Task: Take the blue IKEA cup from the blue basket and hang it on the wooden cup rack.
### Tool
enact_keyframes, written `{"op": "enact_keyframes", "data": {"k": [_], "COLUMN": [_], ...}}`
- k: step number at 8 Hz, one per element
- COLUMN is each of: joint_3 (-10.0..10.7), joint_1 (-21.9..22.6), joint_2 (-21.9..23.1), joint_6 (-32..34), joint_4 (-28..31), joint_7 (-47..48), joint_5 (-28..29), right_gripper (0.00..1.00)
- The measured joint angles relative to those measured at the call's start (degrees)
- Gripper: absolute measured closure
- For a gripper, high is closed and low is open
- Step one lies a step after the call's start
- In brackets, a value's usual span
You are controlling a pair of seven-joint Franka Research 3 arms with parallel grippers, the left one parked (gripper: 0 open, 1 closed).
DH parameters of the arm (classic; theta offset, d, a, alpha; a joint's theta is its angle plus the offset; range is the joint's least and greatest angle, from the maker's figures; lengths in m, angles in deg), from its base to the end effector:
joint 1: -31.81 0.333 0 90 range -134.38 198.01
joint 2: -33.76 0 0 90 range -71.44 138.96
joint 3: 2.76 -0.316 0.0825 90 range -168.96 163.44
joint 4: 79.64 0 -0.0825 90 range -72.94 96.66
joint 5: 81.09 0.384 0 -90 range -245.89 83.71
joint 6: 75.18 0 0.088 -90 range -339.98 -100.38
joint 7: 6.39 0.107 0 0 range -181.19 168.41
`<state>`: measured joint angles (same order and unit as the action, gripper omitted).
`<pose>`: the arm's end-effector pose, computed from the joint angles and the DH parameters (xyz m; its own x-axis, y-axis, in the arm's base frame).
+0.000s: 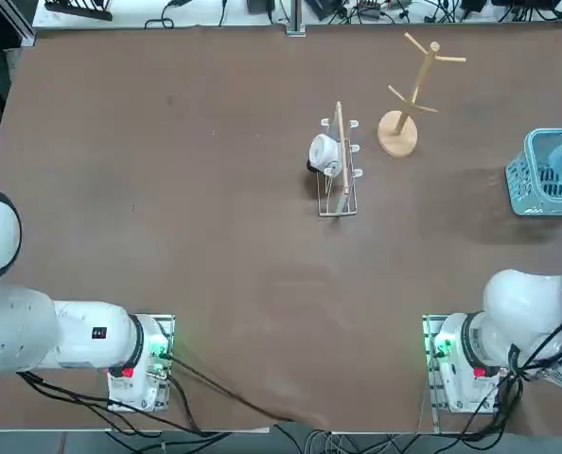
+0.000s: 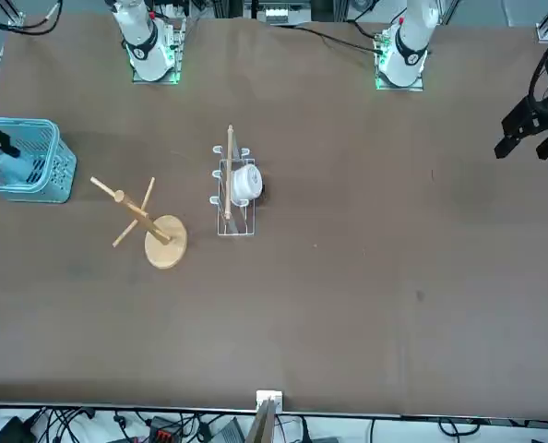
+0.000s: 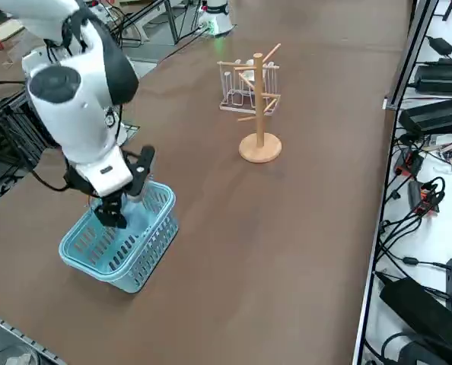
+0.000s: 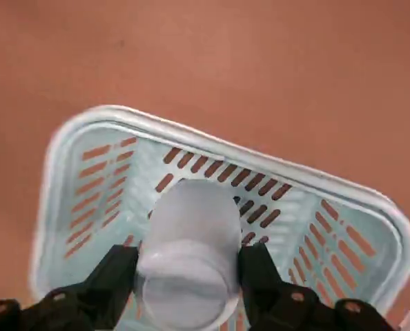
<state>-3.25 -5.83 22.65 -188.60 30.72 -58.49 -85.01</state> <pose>0.4633 -0.3567 0.3789 0.9478 0.2907 -0.1312 0.2827 -0.9562 -0.0763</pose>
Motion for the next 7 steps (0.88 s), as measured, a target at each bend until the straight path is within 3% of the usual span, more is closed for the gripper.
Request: {"op": "enact_keyframes", "data": {"k": [2,4,7], "joint_3": [-0.7,-2.6,-4.0], "joint_1": [1.2,2.6,4.3], "joint_2": [0.2,0.4,0.5], "joint_6": [11.6,23.5,35.1], "joint_4": [-7.4,-15.8,-22.5], "joint_7": [-0.1,-0.1,2.9], "joint_5": [2.3,8.0,22.9], "right_gripper": [0.15,0.15,0.15]}}
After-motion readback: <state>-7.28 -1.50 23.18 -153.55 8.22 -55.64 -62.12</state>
